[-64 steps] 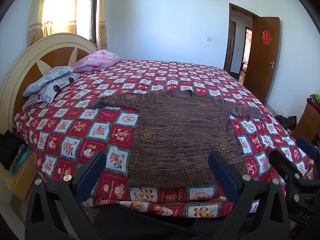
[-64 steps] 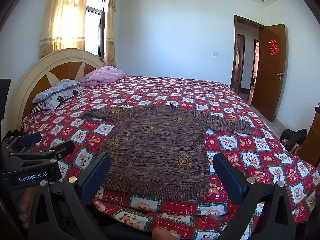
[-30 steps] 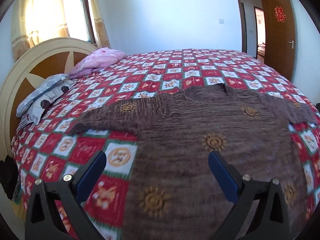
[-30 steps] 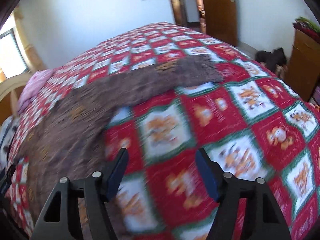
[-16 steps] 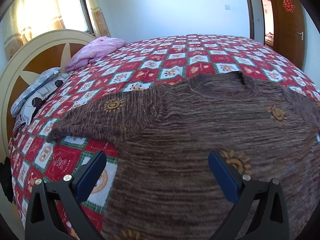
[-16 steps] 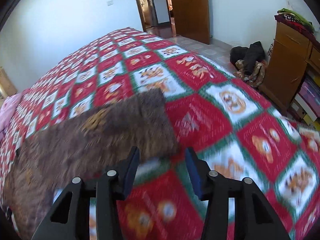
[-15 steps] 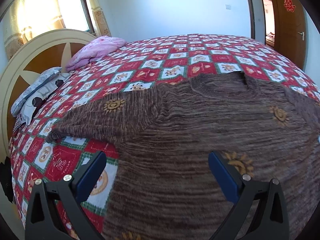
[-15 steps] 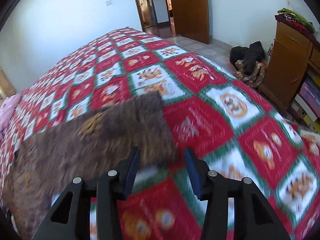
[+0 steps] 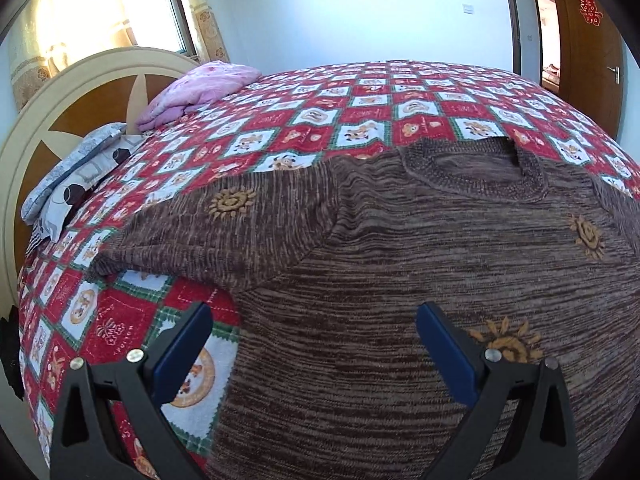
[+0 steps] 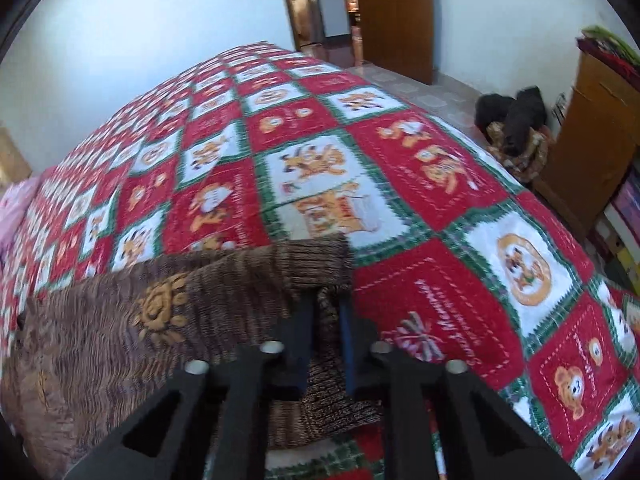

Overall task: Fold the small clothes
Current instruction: 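Reach the right tool to the sweater sleeve cuff and grasp it, then fold the held sleeve across the sweater body and open the right tool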

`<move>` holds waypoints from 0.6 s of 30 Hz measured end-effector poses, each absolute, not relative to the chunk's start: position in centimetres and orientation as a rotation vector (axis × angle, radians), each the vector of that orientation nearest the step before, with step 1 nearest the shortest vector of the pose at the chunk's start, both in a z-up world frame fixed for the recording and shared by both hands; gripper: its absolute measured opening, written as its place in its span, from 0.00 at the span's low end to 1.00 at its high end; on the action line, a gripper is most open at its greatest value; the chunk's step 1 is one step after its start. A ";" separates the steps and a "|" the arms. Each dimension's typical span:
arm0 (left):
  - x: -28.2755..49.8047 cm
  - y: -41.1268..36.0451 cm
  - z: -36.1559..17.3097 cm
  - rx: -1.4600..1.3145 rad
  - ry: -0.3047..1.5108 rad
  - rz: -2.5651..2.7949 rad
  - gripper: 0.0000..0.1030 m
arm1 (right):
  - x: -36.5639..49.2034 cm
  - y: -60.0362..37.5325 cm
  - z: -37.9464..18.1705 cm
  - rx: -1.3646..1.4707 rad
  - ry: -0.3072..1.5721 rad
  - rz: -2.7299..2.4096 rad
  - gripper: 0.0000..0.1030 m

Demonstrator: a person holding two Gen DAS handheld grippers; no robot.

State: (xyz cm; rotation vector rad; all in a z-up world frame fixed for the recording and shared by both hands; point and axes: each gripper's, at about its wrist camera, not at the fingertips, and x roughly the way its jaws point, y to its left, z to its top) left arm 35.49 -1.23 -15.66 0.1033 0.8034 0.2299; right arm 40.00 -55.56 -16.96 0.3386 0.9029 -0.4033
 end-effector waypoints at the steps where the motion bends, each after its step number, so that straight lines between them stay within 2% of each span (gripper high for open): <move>1: 35.5 -1.3 -15.7 0.105 0.804 0.225 1.00 | 40.1 -55.2 -16.8 0.318 0.910 -0.397 0.07; 9: 35.0 -0.9 -15.5 0.092 0.801 0.205 1.00 | 40.2 -53.3 -13.2 0.267 0.833 -0.382 0.06; 18: 34.7 0.6 -15.3 0.034 0.802 0.207 1.00 | 40.9 -46.3 -7.4 0.141 0.730 -0.277 0.06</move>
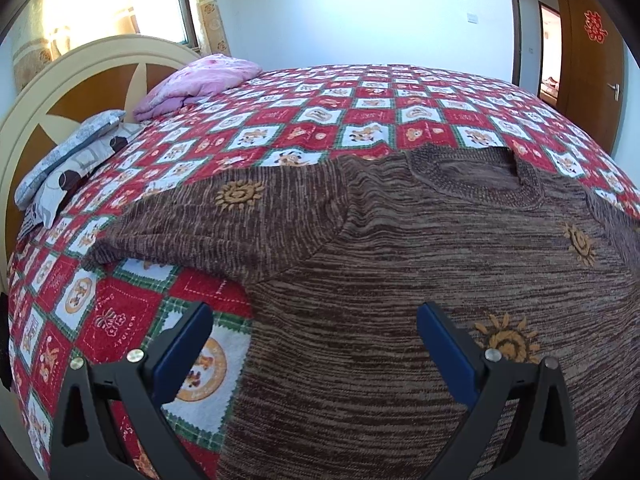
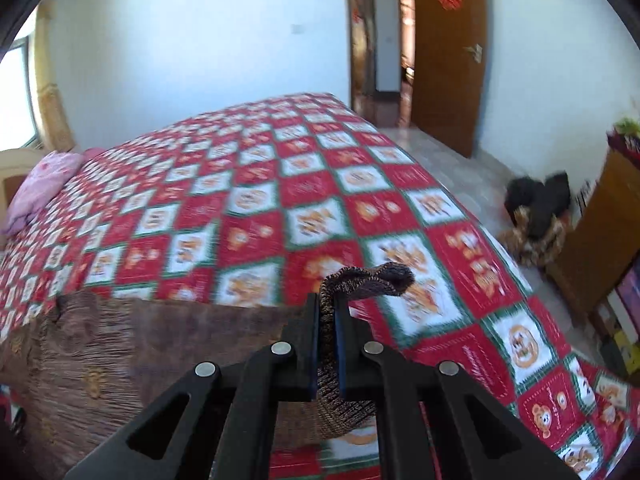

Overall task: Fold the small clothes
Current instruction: 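Fold the held sleeve across the sweater body and open the right tool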

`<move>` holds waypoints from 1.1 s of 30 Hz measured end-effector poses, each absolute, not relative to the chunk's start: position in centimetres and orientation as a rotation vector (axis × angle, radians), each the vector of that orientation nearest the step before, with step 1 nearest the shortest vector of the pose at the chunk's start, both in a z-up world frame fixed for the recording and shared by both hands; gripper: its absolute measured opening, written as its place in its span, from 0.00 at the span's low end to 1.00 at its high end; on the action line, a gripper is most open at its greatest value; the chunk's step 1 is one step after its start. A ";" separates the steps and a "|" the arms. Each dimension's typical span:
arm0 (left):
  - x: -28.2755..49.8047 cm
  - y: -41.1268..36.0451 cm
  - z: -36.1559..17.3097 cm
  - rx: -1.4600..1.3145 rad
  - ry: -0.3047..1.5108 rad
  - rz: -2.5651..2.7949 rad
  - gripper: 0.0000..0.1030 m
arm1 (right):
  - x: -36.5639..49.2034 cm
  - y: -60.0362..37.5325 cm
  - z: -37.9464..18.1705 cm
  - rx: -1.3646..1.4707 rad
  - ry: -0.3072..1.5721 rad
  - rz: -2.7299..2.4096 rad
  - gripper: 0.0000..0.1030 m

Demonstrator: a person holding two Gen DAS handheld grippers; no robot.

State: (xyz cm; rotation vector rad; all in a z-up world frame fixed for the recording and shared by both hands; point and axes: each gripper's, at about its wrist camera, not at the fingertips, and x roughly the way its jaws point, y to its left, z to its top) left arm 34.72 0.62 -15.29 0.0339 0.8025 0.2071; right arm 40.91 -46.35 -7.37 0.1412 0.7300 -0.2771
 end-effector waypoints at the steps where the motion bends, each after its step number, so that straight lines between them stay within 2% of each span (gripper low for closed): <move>1: 34.7 0.8 -15.3 0.026 0.805 0.202 1.00 | 41.0 -45.4 -6.9 0.128 0.722 -0.259 0.06; 13: 33.6 2.9 -14.7 -0.011 0.793 0.172 1.00 | 42.0 -29.8 -3.2 0.007 0.672 0.023 0.06; 18: 33.1 4.1 -14.7 -0.030 0.789 0.179 1.00 | 43.0 -22.1 -5.6 -0.046 0.687 0.129 0.06; 21: 32.9 4.8 -14.8 -0.047 0.791 0.185 1.00 | 43.8 -17.9 -9.2 -0.004 0.713 0.196 0.07; 22: 32.9 5.0 -14.8 -0.049 0.793 0.186 1.00 | 44.1 -17.0 -10.4 0.020 0.735 0.221 0.11; 23: 32.8 5.1 -14.9 -0.048 0.796 0.185 1.00 | 44.4 -15.9 -12.1 0.052 0.787 0.260 0.23; 25: 32.7 5.2 -14.8 -0.039 0.801 0.188 1.00 | 44.2 -14.6 -14.7 0.098 0.879 0.335 0.36; 31: 32.4 5.1 -13.5 0.020 0.779 0.170 1.00 | 38.6 -18.1 -15.6 0.033 0.873 0.335 0.38; 33: 32.9 4.6 -13.1 0.022 0.776 0.152 1.00 | 37.3 -21.3 -15.5 0.046 0.869 0.276 0.44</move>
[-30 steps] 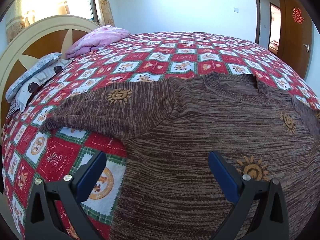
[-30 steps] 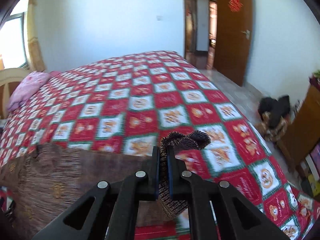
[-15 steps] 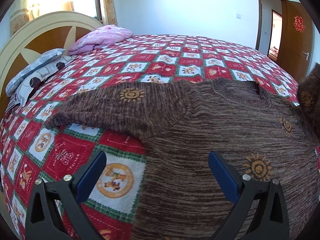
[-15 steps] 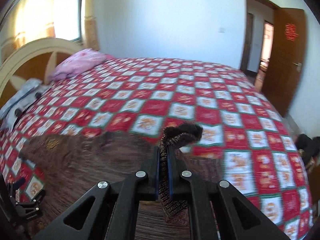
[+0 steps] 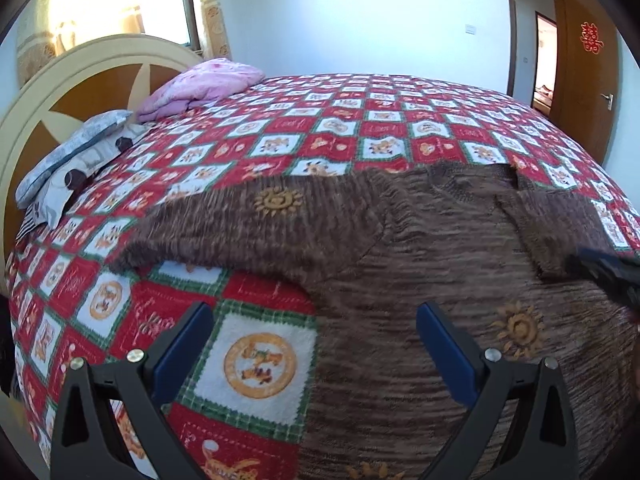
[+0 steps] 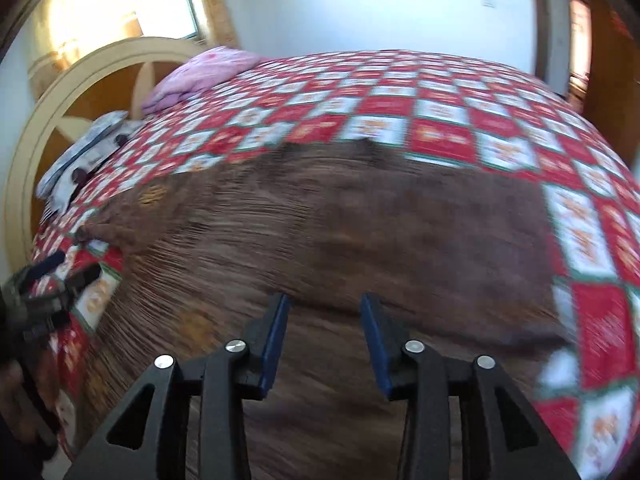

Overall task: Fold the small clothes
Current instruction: 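Fold the held sleeve across the sweater body and open the right tool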

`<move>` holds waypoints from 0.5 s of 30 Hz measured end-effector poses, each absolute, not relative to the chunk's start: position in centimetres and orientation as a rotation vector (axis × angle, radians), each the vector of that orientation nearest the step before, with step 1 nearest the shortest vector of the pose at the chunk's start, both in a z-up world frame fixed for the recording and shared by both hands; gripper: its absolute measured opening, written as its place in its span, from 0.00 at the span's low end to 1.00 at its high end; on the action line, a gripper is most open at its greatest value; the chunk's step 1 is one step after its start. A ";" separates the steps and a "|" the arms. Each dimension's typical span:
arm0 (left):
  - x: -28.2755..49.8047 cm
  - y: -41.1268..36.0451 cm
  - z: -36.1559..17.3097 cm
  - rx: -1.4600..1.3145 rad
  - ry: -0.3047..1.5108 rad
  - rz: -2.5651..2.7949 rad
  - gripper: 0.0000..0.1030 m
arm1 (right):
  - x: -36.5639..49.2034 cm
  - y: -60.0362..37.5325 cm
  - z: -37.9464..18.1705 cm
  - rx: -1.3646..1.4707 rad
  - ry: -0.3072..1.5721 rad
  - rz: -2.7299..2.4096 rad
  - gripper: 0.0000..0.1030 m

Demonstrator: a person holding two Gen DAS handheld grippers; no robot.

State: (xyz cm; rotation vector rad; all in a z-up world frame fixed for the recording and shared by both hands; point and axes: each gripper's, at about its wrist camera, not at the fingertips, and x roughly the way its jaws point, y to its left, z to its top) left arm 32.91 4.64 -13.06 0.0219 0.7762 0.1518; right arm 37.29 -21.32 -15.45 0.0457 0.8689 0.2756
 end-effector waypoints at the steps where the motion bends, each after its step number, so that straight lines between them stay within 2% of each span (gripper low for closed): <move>1: 33.1 4.2 -12.8 0.024 0.773 0.136 1.00 | 36.6 -23.0 -15.4 0.048 0.866 0.234 0.46; 7: 35.8 -2.5 -11.1 0.079 0.742 -0.026 0.99 | 33.1 -30.1 -14.9 0.067 0.778 0.030 0.49; 10: 37.6 -5.8 -11.5 0.069 0.780 -0.105 0.88 | 32.0 -32.1 -14.8 0.099 0.726 -0.005 0.54; 15: 40.9 -9.5 -14.2 0.050 0.900 -0.153 0.74 | 31.2 -34.5 -15.9 0.137 0.694 -0.062 0.54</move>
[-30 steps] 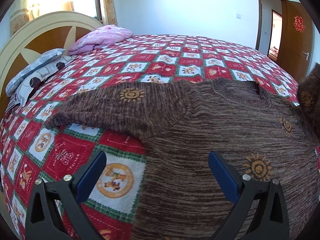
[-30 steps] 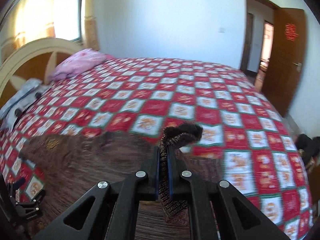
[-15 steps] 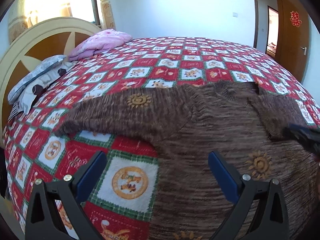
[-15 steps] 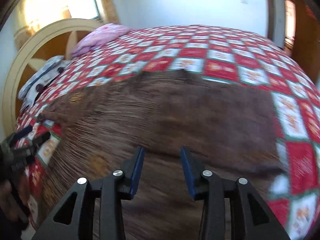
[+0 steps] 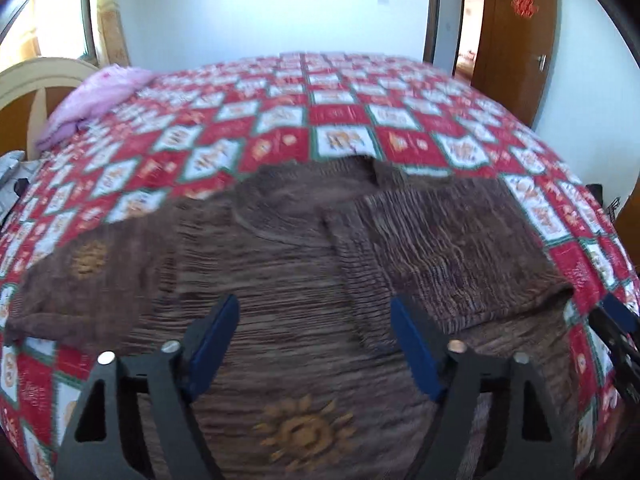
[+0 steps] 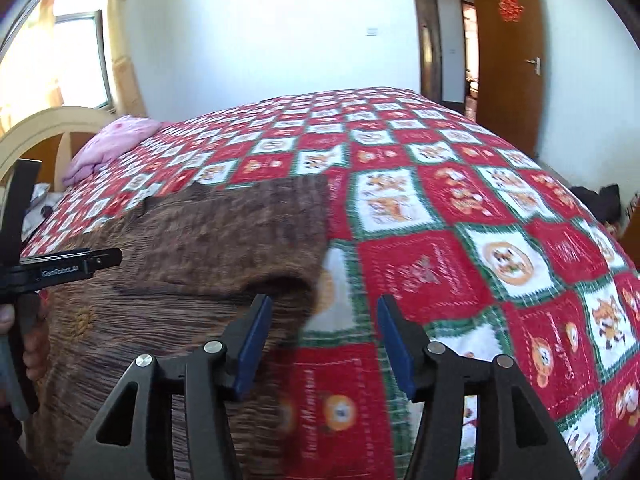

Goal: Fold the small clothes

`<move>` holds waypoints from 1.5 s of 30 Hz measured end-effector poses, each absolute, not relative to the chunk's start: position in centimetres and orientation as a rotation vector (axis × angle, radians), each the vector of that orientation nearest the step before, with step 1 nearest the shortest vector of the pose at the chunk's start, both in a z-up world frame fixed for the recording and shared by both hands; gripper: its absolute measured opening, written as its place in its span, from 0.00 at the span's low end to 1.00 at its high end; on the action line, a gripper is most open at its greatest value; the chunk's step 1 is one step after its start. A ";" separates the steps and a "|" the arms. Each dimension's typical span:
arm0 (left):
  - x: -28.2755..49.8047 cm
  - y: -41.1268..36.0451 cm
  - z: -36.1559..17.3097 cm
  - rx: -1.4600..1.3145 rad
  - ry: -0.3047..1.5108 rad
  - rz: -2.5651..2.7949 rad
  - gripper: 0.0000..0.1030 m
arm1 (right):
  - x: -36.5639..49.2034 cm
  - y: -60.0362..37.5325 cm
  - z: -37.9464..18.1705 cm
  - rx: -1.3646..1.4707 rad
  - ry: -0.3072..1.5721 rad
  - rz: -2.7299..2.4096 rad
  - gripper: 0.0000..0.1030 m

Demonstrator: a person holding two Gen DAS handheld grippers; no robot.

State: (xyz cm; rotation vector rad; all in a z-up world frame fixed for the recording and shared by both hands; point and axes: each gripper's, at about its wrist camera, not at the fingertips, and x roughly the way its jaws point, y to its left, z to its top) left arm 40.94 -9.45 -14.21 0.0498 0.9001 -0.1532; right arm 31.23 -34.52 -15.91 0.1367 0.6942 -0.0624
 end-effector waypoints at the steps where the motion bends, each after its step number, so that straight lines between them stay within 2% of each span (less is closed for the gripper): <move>1: 41.2 -9.8 -14.6 0.044 0.912 -0.157 0.73 | 31.2 -35.0 -16.3 0.149 0.697 -0.076 0.54; 4: 42.2 -10.7 -15.5 0.021 0.950 -0.175 0.70 | 31.7 -36.1 -17.3 0.201 0.745 -0.104 0.55; 8: 43.1 -11.3 -16.7 -0.033 1.004 -0.212 0.57 | 31.5 -35.9 -17.4 0.200 0.740 -0.117 0.55; 9: 43.3 -11.5 -16.8 -0.036 0.999 -0.209 0.56 | 31.4 -35.8 -17.3 0.194 0.732 -0.118 0.55; 10: 43.3 -11.7 -16.7 -0.031 0.980 -0.203 0.50 | 31.3 -35.7 -17.1 0.186 0.721 -0.121 0.55; 11: 43.4 -11.9 -16.6 -0.024 0.961 -0.204 0.31 | 31.1 -35.7 -17.0 0.180 0.710 -0.127 0.55; 12: 43.4 -12.0 -16.6 -0.030 0.954 -0.225 0.19 | 31.0 -35.7 -16.9 0.177 0.703 -0.132 0.55; 14: 43.2 -12.2 -16.3 -0.019 0.943 -0.235 0.11 | 31.0 -35.8 -16.9 0.182 0.697 -0.139 0.55; 16: 42.8 -12.3 -15.6 0.007 0.913 -0.236 0.10 | 31.1 -36.1 -17.0 0.190 0.699 -0.144 0.55; 23: 41.5 -10.6 -12.8 0.061 0.809 -0.208 0.10 | 31.3 -35.7 -17.4 0.171 0.710 -0.133 0.55; 30: 41.5 -9.7 -15.1 0.111 0.832 -0.160 0.11 | 31.5 -34.5 -18.1 0.118 0.739 -0.118 0.55; 33: 41.8 -9.5 -16.0 0.084 0.876 -0.173 0.32 | 31.5 -34.2 -18.3 0.108 0.742 -0.123 0.55; 34: 42.1 -9.2 -16.3 0.046 0.903 -0.189 0.51 | 31.5 -34.2 -18.2 0.103 0.741 -0.124 0.55; 35: 42.3 -8.6 -16.3 -0.005 0.926 -0.198 0.66 | 31.5 -34.1 -18.2 0.100 0.739 -0.125 0.55; 42: 44.1 -4.2 -14.8 -0.258 0.888 -0.196 0.69 | 31.7 -33.3 -18.5 0.073 0.758 -0.115 0.56; 45: 45.9 -4.6 -15.0 -0.263 0.907 -0.217 0.64 | 31.7 -32.9 -18.6 0.049 0.761 -0.116 0.56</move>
